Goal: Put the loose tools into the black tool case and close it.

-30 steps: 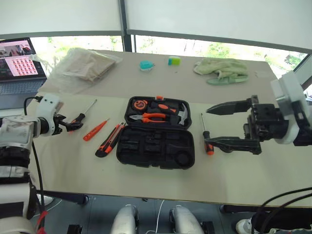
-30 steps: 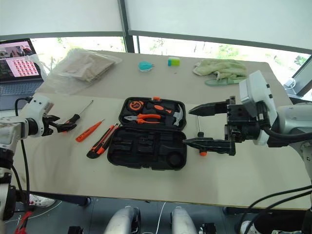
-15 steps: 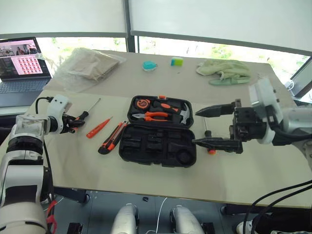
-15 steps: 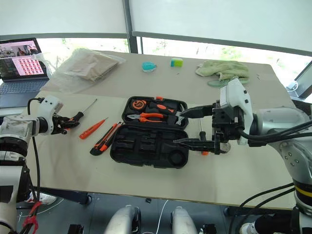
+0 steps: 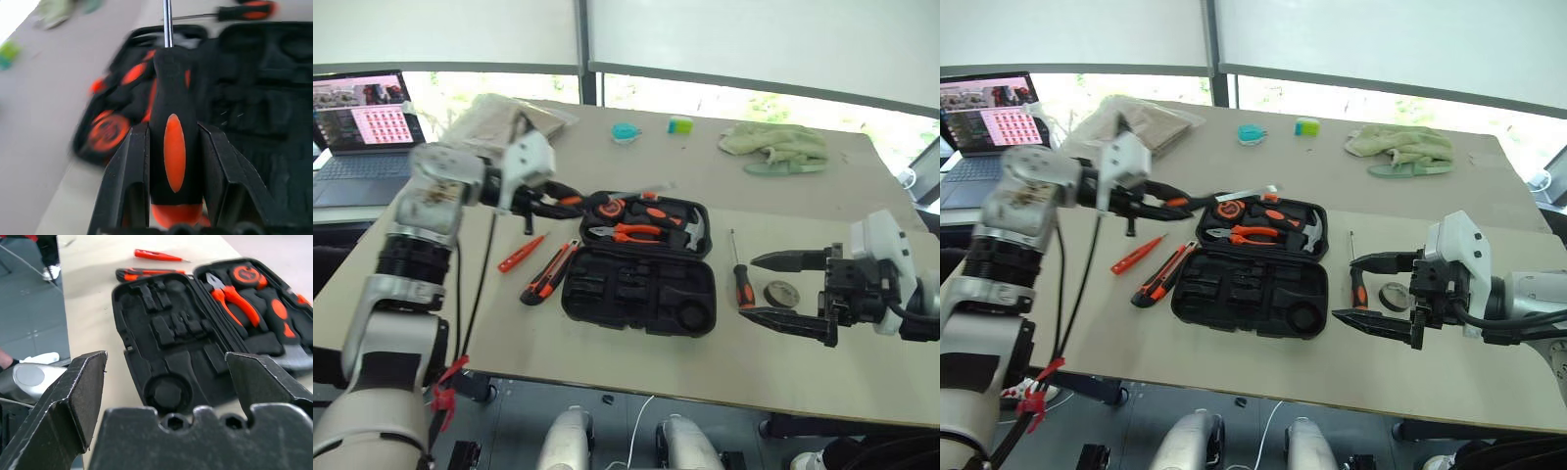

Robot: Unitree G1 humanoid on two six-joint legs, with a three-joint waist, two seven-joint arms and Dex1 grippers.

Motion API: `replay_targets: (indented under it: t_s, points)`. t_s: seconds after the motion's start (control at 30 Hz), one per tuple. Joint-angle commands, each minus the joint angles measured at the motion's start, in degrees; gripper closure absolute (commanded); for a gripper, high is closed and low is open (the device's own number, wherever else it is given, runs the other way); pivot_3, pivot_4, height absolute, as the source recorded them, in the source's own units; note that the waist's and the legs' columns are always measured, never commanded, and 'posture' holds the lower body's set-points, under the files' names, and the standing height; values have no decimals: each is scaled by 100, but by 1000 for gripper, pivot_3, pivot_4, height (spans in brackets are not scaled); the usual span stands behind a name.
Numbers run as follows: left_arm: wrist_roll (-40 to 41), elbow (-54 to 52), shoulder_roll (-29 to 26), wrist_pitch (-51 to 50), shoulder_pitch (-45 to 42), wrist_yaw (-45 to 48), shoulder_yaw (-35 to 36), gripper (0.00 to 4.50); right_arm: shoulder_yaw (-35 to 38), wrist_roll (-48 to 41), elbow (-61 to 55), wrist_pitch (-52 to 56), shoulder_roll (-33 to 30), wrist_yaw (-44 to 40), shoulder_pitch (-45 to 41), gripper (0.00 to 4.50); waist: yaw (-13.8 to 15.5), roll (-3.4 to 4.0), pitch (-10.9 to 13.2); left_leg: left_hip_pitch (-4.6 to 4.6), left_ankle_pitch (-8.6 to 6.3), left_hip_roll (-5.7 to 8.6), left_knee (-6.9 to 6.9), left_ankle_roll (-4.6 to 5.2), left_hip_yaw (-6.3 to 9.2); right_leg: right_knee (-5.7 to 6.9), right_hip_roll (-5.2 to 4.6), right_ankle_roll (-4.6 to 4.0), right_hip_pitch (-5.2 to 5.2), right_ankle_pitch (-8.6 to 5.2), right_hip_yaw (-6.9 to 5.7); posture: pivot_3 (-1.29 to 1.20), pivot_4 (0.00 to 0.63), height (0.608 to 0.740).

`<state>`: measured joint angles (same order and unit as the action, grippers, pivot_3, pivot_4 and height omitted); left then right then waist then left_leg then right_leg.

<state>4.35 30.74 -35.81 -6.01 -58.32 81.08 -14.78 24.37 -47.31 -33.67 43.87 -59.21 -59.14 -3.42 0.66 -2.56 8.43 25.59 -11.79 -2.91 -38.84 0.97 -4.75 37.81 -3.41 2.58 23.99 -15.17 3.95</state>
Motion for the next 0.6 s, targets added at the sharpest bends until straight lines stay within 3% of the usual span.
replay_targets:
  t_s: [0.03,0.17,0.6]
  points:
    - [-496,324,153,541,-31,-33,-391,3618,22,112,-14,-158,-12,209,-194,0,-66,0,1,-1,0,0,0,0,0,5,1,0,3,0,3,0,150,740]
    - [-790,720,219,1071,24,-145,-553,3618,-170,177,157,-107,6,346,-428,0,-173,1,4,3,0,0,4,0,9,14,4,-4,14,-2,7,0,150,740]
    - [-1146,1605,577,1625,-109,-386,-594,3618,-497,255,375,-80,29,554,-716,0,-66,0,6,14,0,3,-6,0,8,12,-4,1,13,-3,4,0,150,740]
